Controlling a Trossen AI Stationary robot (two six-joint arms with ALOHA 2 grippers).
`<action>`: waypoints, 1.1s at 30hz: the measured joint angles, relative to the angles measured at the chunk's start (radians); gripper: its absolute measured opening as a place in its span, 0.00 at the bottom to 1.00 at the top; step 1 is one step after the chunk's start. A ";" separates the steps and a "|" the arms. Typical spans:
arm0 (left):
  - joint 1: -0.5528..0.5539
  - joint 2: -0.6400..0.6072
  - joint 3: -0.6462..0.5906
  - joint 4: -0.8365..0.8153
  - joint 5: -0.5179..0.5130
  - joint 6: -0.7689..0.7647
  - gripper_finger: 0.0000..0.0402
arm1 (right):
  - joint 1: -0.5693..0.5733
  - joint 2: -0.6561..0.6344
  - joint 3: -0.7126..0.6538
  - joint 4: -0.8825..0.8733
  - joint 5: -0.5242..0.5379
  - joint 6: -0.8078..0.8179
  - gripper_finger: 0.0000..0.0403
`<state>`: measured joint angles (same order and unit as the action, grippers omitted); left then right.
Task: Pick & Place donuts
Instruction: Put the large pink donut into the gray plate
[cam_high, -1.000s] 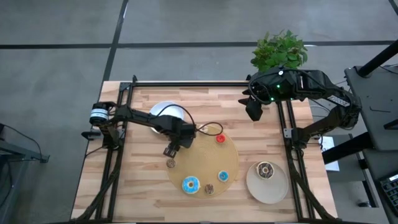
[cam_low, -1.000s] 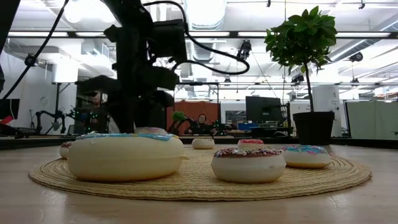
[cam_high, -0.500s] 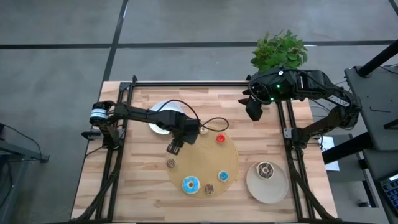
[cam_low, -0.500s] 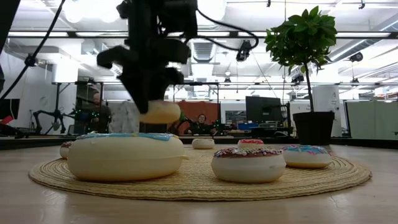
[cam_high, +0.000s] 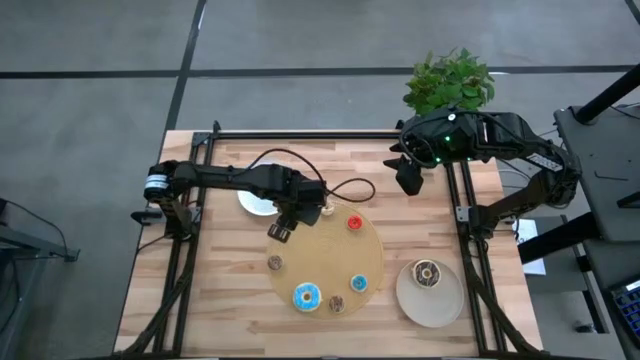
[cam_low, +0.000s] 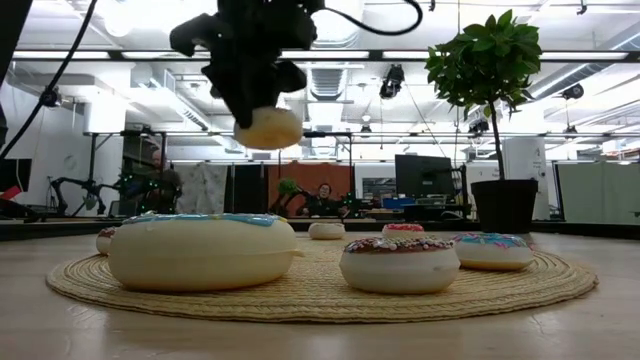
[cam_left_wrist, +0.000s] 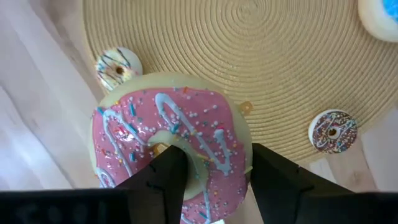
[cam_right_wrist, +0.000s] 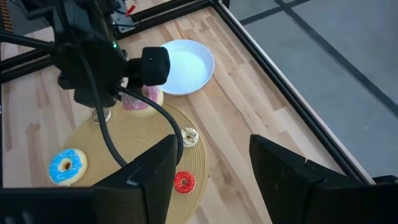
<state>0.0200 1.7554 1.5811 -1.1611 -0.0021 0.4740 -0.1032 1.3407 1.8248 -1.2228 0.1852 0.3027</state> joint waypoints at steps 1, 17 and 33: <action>0.000 0.000 0.007 -0.004 0.000 0.000 0.34 | 0.000 0.000 0.000 0.000 0.000 -0.003 0.48; 0.016 -0.004 0.192 -0.096 -0.183 0.074 0.34 | 0.000 -0.006 -0.001 -0.001 0.001 -0.042 0.48; 0.027 -0.004 0.568 -0.123 -0.183 0.067 0.34 | 0.000 -0.005 -0.001 0.037 0.001 -0.082 0.48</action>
<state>0.0471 1.7515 2.1494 -1.2842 -0.1852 0.5408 -0.1032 1.3361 1.8240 -1.1859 0.1860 0.2210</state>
